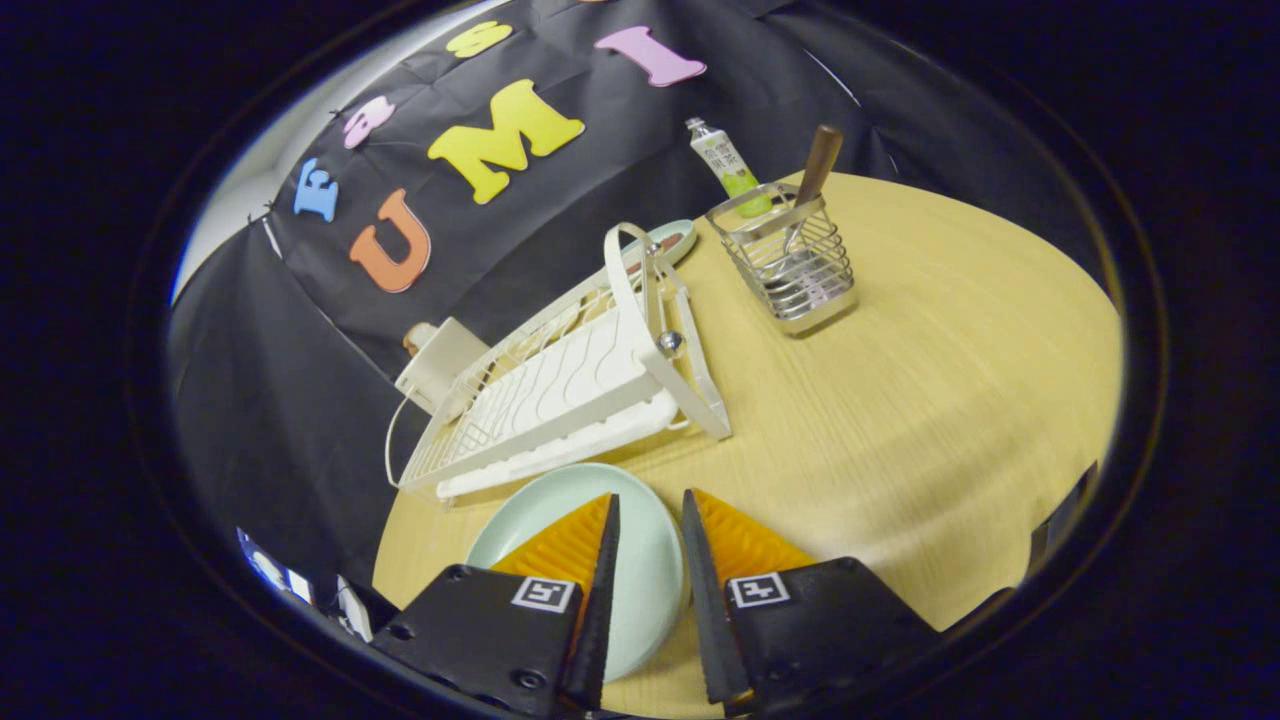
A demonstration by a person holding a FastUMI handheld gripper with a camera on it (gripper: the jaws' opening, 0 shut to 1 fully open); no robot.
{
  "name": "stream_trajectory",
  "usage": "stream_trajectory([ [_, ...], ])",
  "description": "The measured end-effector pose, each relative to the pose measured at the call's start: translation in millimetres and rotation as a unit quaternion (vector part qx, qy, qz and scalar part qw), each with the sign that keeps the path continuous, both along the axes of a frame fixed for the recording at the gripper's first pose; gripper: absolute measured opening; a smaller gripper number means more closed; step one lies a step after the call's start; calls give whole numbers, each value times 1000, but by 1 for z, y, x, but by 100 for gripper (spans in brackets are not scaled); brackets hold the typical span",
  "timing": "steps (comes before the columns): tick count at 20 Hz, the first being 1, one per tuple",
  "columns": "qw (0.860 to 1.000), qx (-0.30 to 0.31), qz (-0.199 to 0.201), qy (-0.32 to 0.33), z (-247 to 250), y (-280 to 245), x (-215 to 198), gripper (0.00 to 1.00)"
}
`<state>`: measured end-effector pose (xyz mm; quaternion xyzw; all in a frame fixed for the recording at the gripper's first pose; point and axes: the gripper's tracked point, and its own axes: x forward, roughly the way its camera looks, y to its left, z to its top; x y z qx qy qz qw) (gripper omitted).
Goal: Take the plate from the dish rack, then take the spoon from the basket and place it into the plate.
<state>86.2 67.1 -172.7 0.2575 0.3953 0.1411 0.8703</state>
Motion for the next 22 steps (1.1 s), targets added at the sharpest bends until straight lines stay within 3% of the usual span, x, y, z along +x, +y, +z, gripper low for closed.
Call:
stream_trajectory([
  [4,995,-39,-20,-90,42,-21,3,50],
  [8,965,-123,-44,-227,107,-59,-1,81],
  [12,939,-192,-51,-280,123,-92,-11,94],
  [15,925,-233,-65,-294,120,-118,-8,99],
  [17,925,-243,-63,-287,112,-128,-1,99],
  [22,940,-216,-56,-258,96,-149,43,99],
])
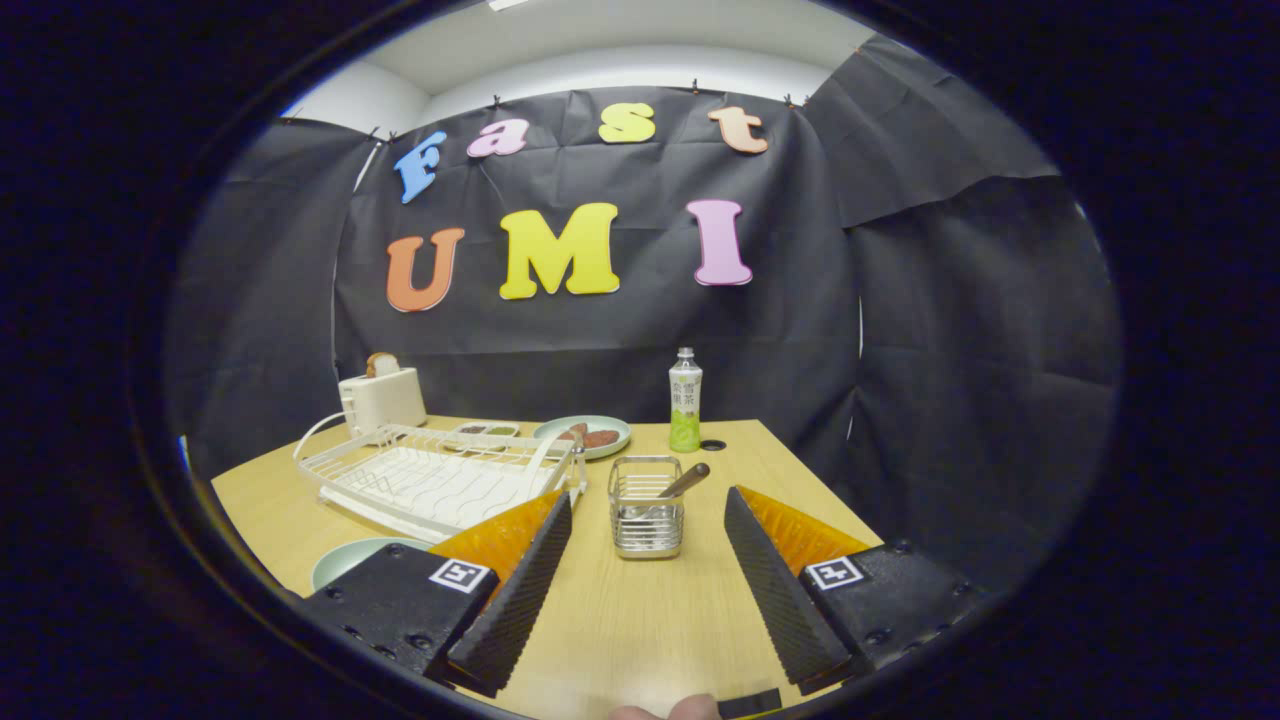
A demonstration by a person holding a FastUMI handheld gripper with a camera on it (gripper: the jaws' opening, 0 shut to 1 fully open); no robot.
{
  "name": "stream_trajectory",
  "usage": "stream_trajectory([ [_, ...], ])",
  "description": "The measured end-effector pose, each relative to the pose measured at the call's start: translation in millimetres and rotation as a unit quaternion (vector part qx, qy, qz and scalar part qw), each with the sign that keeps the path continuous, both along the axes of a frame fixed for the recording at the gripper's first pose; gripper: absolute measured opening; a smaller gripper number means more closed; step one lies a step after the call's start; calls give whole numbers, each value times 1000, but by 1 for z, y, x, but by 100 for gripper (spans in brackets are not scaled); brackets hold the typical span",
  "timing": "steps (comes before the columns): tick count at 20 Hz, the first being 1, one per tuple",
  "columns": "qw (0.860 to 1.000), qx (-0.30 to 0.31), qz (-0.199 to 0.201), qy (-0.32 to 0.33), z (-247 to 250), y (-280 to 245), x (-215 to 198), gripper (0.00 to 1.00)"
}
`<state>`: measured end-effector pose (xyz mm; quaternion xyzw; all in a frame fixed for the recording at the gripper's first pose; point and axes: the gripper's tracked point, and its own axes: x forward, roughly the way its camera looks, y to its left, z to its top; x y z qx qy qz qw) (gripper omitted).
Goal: Take the plate from the dish rack, then take the spoon from the basket and place it into the plate.
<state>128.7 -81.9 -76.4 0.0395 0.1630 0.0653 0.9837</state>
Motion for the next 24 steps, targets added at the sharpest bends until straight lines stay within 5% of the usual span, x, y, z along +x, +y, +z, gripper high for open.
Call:
stream_trajectory([
  [10,999,40,20,22,-39,0,91,96],
  [20,998,56,24,31,-57,5,116,56],
  [24,999,39,17,25,-56,1,121,32],
])
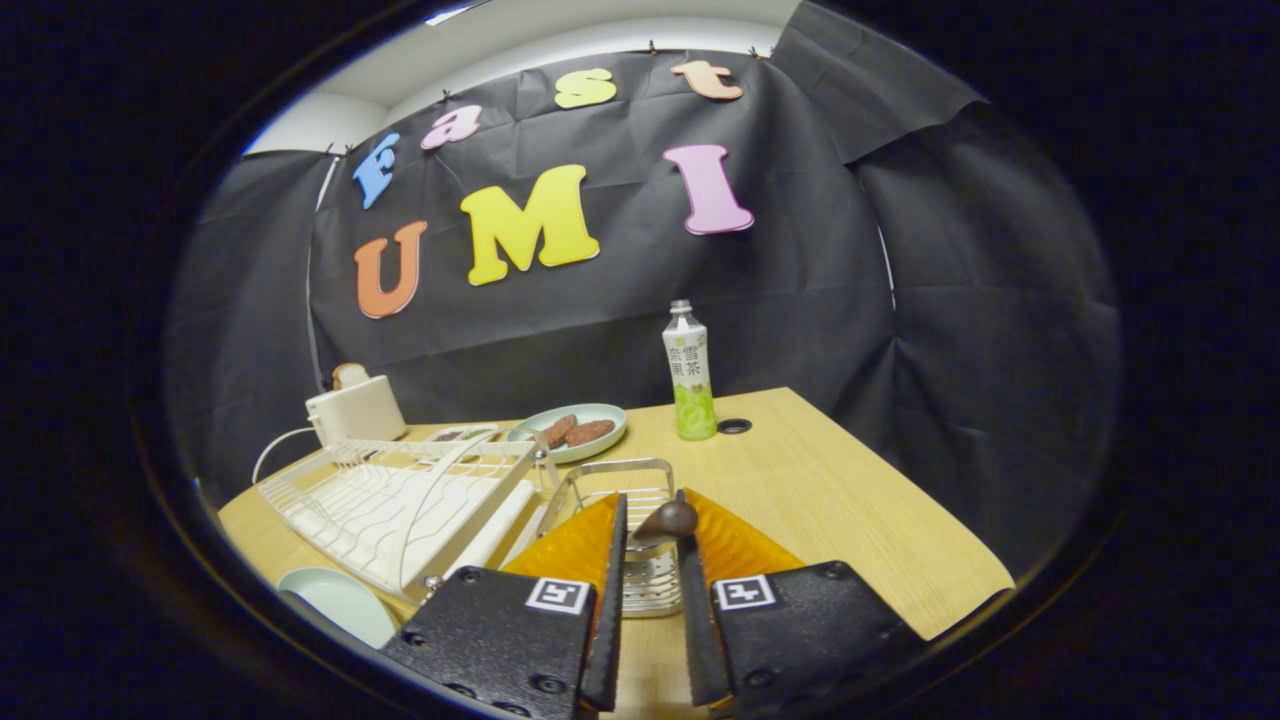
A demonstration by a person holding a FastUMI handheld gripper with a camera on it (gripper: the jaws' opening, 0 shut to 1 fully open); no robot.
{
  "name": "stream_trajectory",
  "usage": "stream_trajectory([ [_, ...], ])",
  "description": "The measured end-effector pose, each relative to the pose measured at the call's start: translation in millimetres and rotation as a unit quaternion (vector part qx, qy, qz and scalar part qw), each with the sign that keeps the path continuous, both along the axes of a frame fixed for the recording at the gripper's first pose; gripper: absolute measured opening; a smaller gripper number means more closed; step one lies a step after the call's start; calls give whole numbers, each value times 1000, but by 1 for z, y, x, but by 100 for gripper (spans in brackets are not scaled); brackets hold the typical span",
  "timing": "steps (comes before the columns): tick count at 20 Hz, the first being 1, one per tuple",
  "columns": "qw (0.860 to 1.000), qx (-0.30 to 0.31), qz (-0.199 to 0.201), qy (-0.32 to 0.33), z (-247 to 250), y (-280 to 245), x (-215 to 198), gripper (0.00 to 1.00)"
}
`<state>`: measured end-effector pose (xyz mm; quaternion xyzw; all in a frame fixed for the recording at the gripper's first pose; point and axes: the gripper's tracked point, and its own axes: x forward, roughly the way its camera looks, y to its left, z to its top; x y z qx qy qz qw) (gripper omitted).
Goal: Take the plate from the dish rack, then take the spoon from the basket and place it into the plate.
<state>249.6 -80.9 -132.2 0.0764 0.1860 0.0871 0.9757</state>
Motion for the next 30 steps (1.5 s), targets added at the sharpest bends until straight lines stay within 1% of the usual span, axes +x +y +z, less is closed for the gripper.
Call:
stream_trajectory([
  [2,1000,19,13,-7,7,6,-1,27],
  [5,1000,9,-7,-21,13,-3,1,15],
  [8,999,12,-14,-43,30,-2,0,13],
  [11,997,19,-20,-69,59,-5,-7,11],
  [14,992,15,-23,-124,110,-9,-23,11],
  [15,990,14,-17,-138,127,-6,-32,11],
  [17,987,22,17,-155,160,12,-54,11],
  [19,986,25,63,-153,180,38,-75,11],
  [21,984,22,113,-138,193,70,-86,11],
  [23,977,24,174,-120,200,107,-107,11],
  [26,966,-3,243,-82,180,150,-126,11],
  [28,958,-30,282,-45,154,174,-140,11],
  [30,946,-51,320,-8,125,192,-156,11],
])
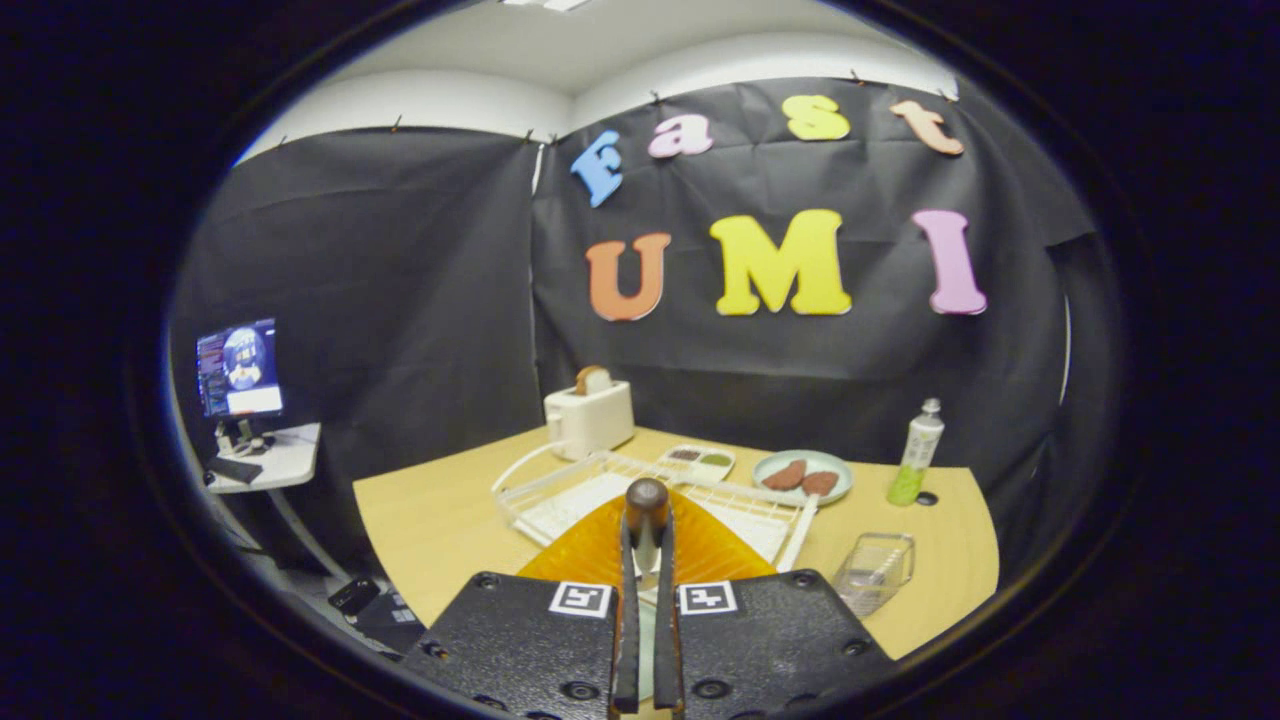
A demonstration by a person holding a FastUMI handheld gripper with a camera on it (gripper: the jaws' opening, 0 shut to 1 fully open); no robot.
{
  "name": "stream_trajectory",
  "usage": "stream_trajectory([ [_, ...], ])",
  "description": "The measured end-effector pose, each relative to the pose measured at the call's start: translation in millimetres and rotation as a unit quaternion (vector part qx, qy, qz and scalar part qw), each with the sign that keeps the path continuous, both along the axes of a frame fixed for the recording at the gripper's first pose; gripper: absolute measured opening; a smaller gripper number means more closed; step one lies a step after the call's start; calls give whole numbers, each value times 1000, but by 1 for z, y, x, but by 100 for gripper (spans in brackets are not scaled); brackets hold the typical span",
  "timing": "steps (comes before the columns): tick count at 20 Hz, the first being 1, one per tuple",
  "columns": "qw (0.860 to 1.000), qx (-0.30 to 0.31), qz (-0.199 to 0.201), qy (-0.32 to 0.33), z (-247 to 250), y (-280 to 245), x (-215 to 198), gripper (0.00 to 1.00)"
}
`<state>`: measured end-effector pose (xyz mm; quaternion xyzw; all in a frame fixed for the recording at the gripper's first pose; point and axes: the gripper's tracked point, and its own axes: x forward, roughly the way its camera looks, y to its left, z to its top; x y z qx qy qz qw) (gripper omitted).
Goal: Take the plate from the dish rack, then take the spoon from the basket and place it into the plate.
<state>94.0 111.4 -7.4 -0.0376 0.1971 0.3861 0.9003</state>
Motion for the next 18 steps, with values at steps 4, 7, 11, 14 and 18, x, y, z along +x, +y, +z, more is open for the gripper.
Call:
stream_trajectory([
  [4,996,-61,42,39,-47,13,-24,11],
  [7,993,-89,64,45,-62,22,-32,11],
  [11,991,-95,64,69,-76,27,-32,11],
  [14,991,-74,70,88,-77,34,-32,11],
  [18,990,-75,74,91,-77,33,-32,12],
])
